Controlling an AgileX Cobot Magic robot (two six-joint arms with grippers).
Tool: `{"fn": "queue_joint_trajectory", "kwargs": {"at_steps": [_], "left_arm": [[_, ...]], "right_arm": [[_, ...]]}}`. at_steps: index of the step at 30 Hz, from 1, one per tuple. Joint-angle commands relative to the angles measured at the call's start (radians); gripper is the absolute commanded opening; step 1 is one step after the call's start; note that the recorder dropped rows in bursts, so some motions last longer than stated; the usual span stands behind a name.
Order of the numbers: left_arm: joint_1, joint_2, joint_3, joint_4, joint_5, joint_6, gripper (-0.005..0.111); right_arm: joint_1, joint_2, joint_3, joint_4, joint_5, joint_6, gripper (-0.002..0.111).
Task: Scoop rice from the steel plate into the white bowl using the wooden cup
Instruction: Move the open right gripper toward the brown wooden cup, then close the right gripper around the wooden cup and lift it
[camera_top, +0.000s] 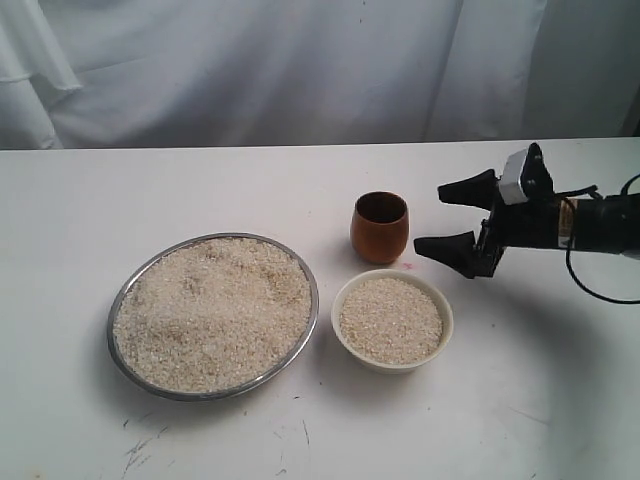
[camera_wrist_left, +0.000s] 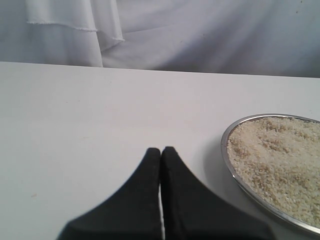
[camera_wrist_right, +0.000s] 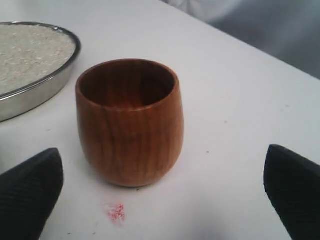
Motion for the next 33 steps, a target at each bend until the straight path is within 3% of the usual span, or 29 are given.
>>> {"fn": "queue_joint_trajectory", "kwargs": {"at_steps": [1,10,22,33], "left_arm": [[-0.003,-0.004,0.005,0.0,-0.006,0.0,0.0],[-0.003,-0.004,0.005,0.0,-0.006,0.0,0.0],[-0.003,-0.004,0.005,0.0,-0.006,0.0,0.0],[-0.003,-0.004,0.005,0.0,-0.006,0.0,0.0]], "right_arm": [[0.007,0.035,-0.12,-0.165,-0.083,0.121,0.104],[0.016,0.109,-0.214,-0.144,-0.091,0.112,0.102],[0.111,0.194,-0.345,-0.131,-0.091,0.17,0.101],[0.146,0.223,-0.352,-0.04,-0.091,0.177,0.093]]}}
